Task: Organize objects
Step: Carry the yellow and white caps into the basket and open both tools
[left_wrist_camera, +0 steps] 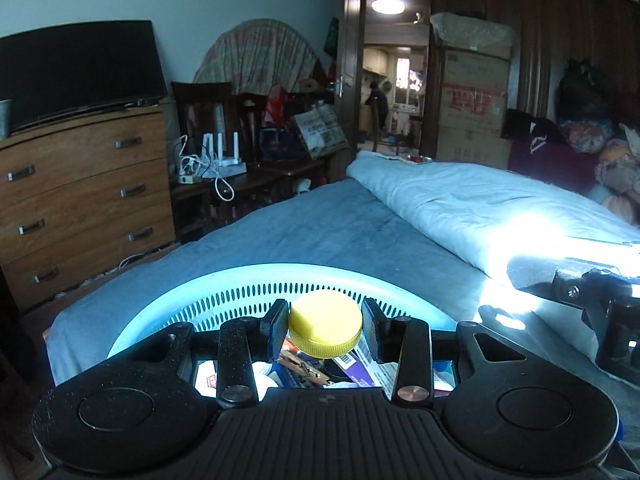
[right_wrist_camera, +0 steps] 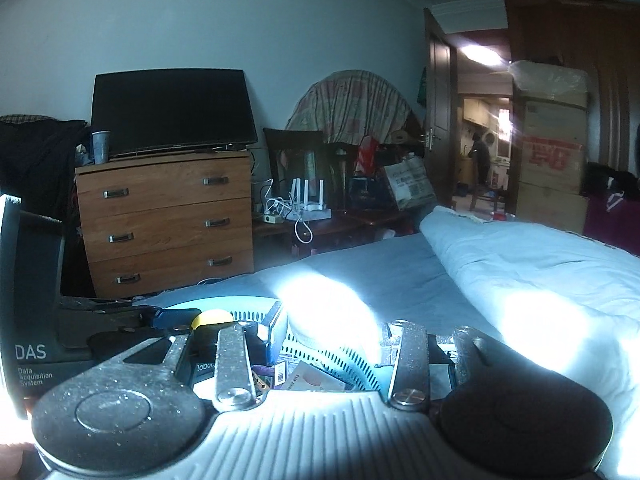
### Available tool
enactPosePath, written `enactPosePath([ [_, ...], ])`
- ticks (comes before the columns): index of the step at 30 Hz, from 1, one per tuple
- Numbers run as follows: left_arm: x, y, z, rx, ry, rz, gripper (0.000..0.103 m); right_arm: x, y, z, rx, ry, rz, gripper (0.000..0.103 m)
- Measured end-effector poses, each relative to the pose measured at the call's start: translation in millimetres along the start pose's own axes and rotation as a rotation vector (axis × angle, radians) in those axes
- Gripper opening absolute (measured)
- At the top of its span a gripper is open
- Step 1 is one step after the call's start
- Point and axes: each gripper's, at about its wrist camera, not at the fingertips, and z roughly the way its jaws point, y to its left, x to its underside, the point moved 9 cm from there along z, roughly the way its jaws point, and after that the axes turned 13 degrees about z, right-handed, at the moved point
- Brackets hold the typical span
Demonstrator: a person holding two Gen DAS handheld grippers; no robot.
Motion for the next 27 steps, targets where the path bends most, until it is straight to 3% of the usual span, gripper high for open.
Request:
enactPosePath([
  [22,11.4,18.9,20.7,-0.016,0.039,-0.013,0.04,15.2,-0.3,36.3,-0.001,0.044,0.021,0.042],
  [27,12.1,20.3,22.1,-0.027,0.044,-0.005,0.041,15.2,-0.6,35.1,0.004,0.029,0.021,0.051],
])
